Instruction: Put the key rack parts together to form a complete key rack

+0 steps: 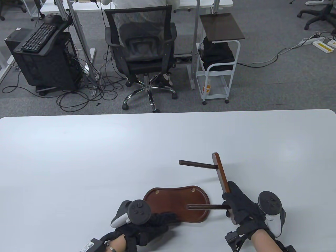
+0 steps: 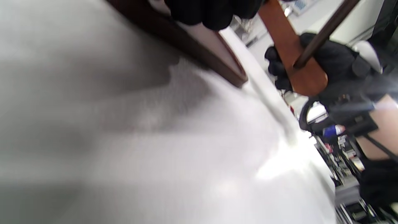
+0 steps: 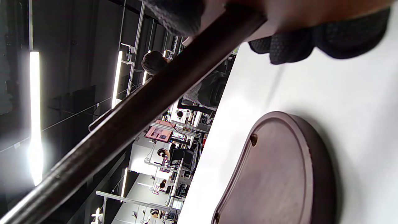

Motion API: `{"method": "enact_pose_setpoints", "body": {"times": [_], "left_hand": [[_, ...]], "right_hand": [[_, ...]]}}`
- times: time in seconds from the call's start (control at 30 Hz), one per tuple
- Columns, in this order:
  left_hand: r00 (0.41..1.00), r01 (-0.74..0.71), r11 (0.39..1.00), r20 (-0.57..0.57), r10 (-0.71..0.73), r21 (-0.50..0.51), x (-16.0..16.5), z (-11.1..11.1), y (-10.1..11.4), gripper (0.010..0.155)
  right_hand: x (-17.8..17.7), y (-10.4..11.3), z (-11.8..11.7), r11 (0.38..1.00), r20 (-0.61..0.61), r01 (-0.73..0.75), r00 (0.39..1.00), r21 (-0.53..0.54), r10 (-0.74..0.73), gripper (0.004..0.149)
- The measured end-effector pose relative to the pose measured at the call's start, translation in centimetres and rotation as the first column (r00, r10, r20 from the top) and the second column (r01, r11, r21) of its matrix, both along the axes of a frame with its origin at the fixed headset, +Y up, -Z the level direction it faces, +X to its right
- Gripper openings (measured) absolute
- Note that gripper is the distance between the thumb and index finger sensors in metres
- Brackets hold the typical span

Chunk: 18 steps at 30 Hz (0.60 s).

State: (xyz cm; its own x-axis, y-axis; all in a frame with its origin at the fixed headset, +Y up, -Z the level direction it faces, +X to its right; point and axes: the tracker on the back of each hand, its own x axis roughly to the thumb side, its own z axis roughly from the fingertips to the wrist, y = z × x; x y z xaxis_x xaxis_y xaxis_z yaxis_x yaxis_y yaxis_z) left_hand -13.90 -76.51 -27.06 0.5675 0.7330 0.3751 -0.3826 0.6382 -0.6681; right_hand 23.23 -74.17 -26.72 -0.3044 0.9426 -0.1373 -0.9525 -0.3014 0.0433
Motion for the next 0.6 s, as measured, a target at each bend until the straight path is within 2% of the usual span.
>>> {"method": "enact_pose_setpoints", "body": {"times": [0.1,0.17,0.27,0.4,0.53,0.6], "left_hand": [[0.987,-0.043,0.995,-0.151,0.055,0.086,-1.3,-1.2,1.8,0.057],[0.967,-0.087,0.991,-0.230,0.107,0.099,-2.3,-2.3,3.1,0.058],[0.923,-0.213,0.977,-0.325,0.208,0.018,-3.3,-3.9,4.6,0.060],[0.858,-0.353,0.932,-0.425,0.287,-0.083,-3.5,-5.5,5.4,0.063],[0.777,-0.520,0.839,-0.496,0.387,-0.160,-3.6,-6.2,5.6,0.066],[0.742,-0.610,0.755,-0.508,0.437,-0.241,-3.5,-6.2,5.4,0.070]], "right_hand": [[-0.1,0.2,-0.6,1.000,-0.033,0.010,0.999,-0.013,-0.010,0.058],[-0.4,0.6,-1.0,0.999,-0.081,0.037,0.996,-0.034,-0.040,0.057],[-1.7,1.7,-1.7,1.000,-0.163,-0.029,0.986,0.007,0.029,0.056],[-3.6,3.0,-3.0,0.994,-0.261,-0.076,0.961,0.080,0.095,0.055],[-5.3,4.3,-4.9,0.991,-0.386,-0.041,0.918,0.125,0.086,0.053],[-6.1,4.8,-5.6,0.989,-0.437,-0.028,0.895,0.148,0.090,0.053]]}}
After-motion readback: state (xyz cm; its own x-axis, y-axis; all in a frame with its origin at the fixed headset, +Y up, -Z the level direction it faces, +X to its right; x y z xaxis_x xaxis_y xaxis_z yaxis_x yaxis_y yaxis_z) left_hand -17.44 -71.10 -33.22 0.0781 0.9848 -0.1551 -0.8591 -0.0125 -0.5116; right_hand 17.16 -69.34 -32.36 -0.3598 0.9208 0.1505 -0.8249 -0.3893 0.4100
